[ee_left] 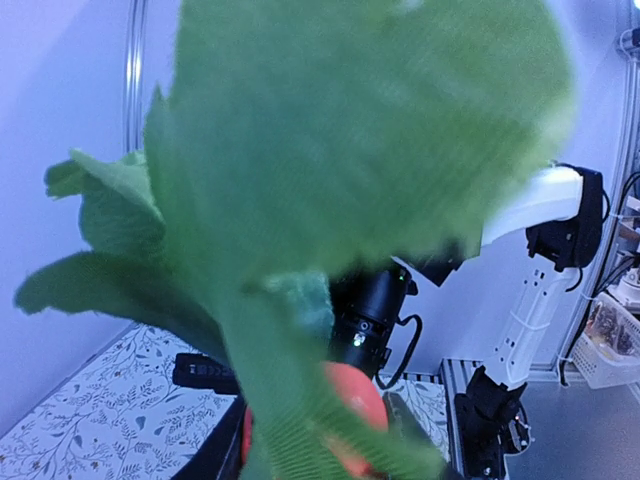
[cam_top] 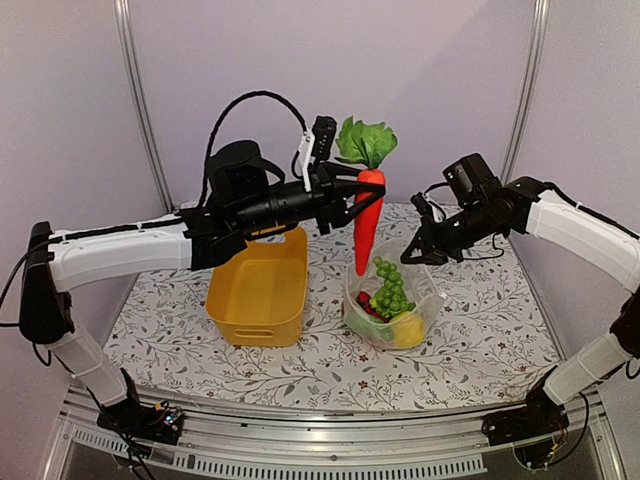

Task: Place the food in the zip-top bag and seal the zipper
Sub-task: Pick up the fake vegetable from the bin, then place the fake vegetable in the zipper food storage bag.

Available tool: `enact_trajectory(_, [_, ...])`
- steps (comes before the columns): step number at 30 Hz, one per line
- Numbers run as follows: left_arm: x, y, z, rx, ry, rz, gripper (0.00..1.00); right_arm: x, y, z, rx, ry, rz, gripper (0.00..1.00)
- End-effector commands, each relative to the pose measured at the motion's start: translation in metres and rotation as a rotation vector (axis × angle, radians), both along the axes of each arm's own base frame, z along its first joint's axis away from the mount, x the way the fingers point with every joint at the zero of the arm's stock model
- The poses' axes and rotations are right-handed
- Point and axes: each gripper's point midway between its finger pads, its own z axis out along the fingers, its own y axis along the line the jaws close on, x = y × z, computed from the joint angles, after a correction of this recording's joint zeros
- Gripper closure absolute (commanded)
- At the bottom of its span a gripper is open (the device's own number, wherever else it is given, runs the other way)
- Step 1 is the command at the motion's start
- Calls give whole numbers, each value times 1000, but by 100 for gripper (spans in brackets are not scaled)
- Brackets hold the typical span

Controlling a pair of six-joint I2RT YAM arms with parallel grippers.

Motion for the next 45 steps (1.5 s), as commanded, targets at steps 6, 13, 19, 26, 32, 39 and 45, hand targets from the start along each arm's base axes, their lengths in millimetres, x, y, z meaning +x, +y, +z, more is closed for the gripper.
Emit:
enact_trajectory(6, [-4, -50, -38, 106, -147, -70, 79, -6, 3, 14, 30, -23, 26, 100])
enact_trajectory(13, [-25, -72, -91, 299, -243, -128, 78, -4, 5, 16, 29, -27, 31, 100])
enact_trajectory(19, [-40, -72, -134, 446, -280, -184, 77, -1, 3, 16, 24, -35, 24, 100])
enact_trajectory(26, [-45, -65, -184, 605, -282, -227, 75, 3, 4, 21, 26, -42, 22, 100])
enact_trajectory(32, [-40, -65, -224, 744, -273, -208, 74, 5, 8, 26, 30, -37, 45, 100])
enact_trajectory(39, [-24, -76, -256, 862, -205, -140, 71, 6, 10, 23, -3, -31, 93, 100])
enact_trajectory(45, [-19, -76, -222, 843, -257, -50, 47, 9, 13, 21, 1, -32, 103, 100])
